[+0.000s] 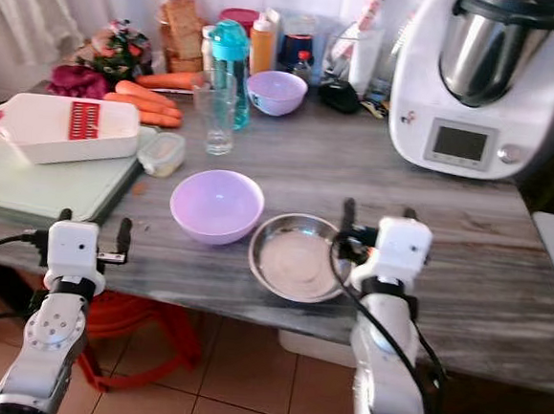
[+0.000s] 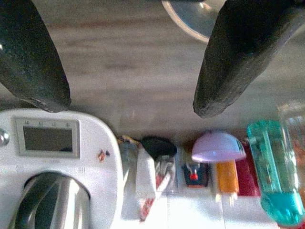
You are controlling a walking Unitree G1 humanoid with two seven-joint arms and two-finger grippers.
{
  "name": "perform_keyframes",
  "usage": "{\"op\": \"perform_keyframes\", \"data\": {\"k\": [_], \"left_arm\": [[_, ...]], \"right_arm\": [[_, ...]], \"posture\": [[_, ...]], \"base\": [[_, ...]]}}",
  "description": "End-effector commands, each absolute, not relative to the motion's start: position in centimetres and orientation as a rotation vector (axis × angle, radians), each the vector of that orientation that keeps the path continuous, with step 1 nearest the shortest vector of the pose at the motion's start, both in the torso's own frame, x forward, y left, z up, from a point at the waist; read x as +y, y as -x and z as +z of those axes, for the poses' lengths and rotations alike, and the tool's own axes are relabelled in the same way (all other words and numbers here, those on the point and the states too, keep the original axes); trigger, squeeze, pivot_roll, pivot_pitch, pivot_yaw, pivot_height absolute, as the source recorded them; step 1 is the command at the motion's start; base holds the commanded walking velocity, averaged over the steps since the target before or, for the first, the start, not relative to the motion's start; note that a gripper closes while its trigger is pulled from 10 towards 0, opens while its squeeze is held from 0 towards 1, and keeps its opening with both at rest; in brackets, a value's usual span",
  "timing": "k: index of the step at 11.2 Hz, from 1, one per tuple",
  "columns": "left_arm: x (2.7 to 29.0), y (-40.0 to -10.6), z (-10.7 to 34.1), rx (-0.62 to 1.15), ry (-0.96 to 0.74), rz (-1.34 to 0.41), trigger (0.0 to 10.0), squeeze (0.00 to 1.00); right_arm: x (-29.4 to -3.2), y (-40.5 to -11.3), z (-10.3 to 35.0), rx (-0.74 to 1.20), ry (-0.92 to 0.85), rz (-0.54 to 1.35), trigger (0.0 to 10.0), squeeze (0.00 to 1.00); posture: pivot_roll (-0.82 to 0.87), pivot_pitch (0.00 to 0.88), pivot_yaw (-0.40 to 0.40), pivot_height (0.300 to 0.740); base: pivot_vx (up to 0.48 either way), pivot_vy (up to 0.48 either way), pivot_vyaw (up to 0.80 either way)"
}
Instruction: Setting the table
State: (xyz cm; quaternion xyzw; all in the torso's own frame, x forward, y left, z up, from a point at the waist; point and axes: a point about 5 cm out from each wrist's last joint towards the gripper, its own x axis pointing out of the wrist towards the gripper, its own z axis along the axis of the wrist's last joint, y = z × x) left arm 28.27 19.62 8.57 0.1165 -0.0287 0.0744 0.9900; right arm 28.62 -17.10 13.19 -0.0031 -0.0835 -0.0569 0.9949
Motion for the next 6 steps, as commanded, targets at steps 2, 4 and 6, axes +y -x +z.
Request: {"op": "perform_keyframes", "data": {"k": [2,4,6], "left_arm": [[19.4,-28.6,8.5,-0.058,-0.231,0.133,10.0,0.00],[19.2,-28.9,8.6,-0.058,-0.241,0.119,10.0,0.00],[19.6,-28.7,8.6,-0.055,-0.250,0.135,10.0,0.00]], "right_arm": [[-17.9,-28.5,12.9,-0.167,-0.009,-0.149,10.0,0.00],[-18.4,-27.4,12.7,-0.168,0.013,-0.156,10.0,0.00],[-18.8,-26.3,12.3,-0.159,0.007,-0.160,10.0,0.00]], "posture": [[-0.03,0.000,0.052,0.740],[-0.04,0.000,0.050,0.740],[-0.03,0.006,0.044,0.740]], "base": [[0.000,0.000,0.00],[0.000,0.000,0.00],[0.000,0.000,0.00]]}}
